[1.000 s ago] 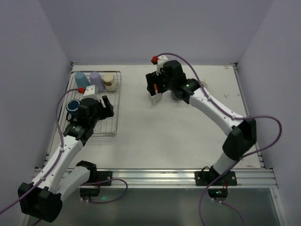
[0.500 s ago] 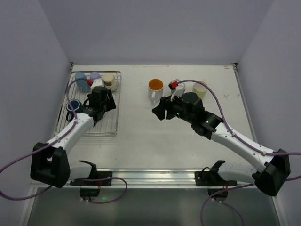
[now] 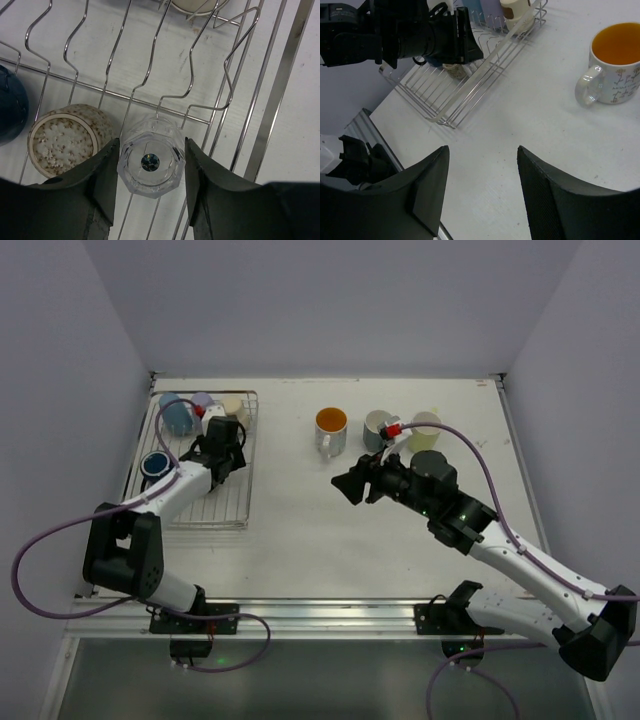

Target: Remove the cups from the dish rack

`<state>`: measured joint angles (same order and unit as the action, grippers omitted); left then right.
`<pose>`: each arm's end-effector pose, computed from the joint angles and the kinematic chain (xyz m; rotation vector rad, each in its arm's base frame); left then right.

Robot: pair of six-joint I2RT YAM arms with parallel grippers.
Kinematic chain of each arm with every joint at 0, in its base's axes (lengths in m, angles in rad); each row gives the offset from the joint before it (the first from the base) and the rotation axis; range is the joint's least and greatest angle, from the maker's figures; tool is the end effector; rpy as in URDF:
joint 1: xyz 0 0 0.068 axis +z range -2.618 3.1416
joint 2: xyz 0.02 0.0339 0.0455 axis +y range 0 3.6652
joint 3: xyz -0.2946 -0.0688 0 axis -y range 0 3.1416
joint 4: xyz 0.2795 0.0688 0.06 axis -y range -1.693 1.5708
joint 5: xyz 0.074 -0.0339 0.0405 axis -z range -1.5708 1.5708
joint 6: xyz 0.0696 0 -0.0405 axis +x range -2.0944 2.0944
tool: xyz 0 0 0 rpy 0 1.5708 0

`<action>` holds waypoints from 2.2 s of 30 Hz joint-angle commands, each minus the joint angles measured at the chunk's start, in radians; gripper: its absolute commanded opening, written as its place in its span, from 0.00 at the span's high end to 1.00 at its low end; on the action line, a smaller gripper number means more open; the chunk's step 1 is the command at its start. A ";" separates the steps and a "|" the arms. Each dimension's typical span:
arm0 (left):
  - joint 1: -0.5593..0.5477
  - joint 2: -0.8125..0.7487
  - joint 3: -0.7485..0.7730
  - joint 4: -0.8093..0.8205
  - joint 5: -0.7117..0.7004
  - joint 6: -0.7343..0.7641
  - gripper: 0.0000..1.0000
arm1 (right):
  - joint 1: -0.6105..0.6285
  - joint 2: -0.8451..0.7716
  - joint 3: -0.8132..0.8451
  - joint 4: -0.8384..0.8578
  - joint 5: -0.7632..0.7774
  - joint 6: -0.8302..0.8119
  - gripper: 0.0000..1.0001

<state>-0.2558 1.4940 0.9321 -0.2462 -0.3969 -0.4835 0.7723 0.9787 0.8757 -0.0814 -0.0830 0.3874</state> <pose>0.3564 -0.0654 0.2092 -0.4446 2.2593 0.0979 0.1970 0.2000 0.3626 -0.4154 1.7991 0.9040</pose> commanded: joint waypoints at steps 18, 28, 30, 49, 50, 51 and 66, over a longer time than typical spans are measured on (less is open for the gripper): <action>0.009 -0.607 -0.186 0.093 0.403 -0.150 0.80 | 0.010 0.052 -0.153 0.489 -0.201 0.361 0.21; 0.007 -0.822 -0.409 0.493 0.904 -0.426 0.81 | 0.012 0.236 -0.145 0.690 -0.296 0.467 0.31; 0.007 -0.834 -0.446 0.551 0.960 -0.481 0.82 | 0.010 0.248 -0.150 0.706 -0.296 0.459 0.31; 0.007 -0.867 -0.506 0.622 1.043 -0.459 0.73 | 0.027 0.393 -0.109 0.963 -0.417 0.608 0.85; 0.007 -0.873 -0.491 0.578 1.029 -0.425 0.71 | 0.027 0.391 -0.113 0.956 -0.403 0.608 0.95; 0.009 -0.885 -0.454 0.485 1.003 -0.358 0.67 | 0.027 0.388 -0.116 0.942 -0.391 0.593 0.99; 0.006 -1.054 -0.334 -0.091 0.592 0.157 0.04 | -0.263 0.149 -0.063 -0.076 -0.084 0.127 1.00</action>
<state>-0.2493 0.4774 0.6369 -0.2604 0.2939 -0.4244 0.6247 1.1732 0.7582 0.1345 -0.2718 0.6552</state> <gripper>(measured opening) 0.956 0.069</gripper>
